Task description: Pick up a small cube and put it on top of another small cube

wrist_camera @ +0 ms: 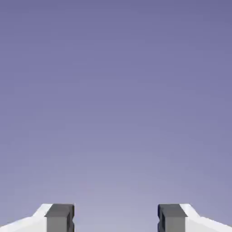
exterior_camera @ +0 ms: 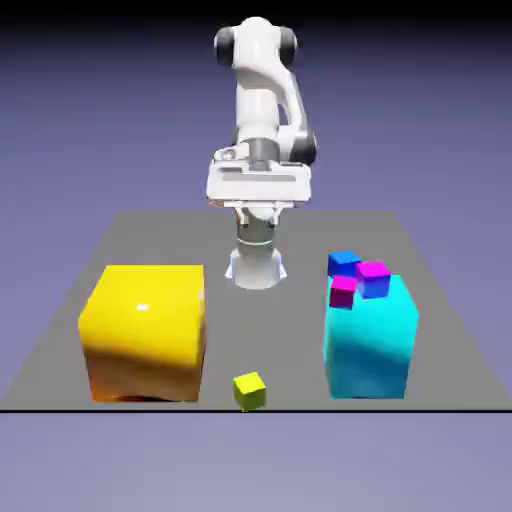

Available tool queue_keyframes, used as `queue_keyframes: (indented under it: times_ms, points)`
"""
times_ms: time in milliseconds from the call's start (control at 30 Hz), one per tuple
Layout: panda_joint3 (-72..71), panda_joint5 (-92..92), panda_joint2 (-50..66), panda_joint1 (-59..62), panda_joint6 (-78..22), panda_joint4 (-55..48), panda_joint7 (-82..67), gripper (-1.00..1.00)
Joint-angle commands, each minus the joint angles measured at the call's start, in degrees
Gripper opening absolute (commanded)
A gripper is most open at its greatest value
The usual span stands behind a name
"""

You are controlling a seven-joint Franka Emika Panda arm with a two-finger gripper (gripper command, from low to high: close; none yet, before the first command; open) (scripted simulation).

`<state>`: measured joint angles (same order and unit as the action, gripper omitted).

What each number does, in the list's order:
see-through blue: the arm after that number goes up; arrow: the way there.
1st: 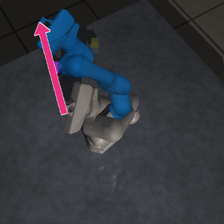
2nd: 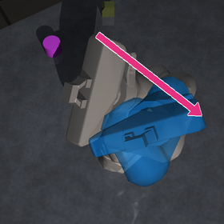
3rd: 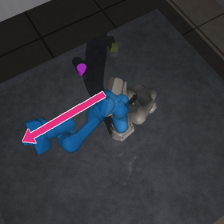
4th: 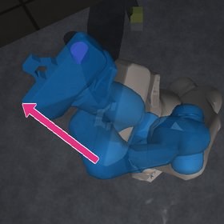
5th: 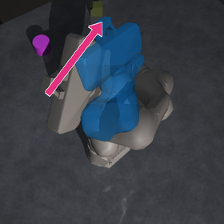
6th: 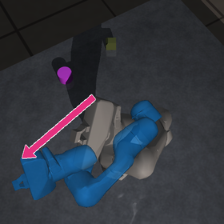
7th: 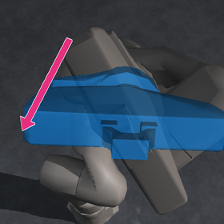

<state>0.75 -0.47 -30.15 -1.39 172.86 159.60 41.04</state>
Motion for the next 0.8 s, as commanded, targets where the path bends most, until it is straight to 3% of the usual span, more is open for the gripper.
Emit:
queue_keyframes:
  times_ms: [0, 767]
  points:
    - [0.6, -0.4, 2.1, -0.6, -1.0, -1.2, -1.2, 0.00]
    - [15.0, -9.4, 49.8, -13.9, -22.9, -27.9, -28.2, 0.00]
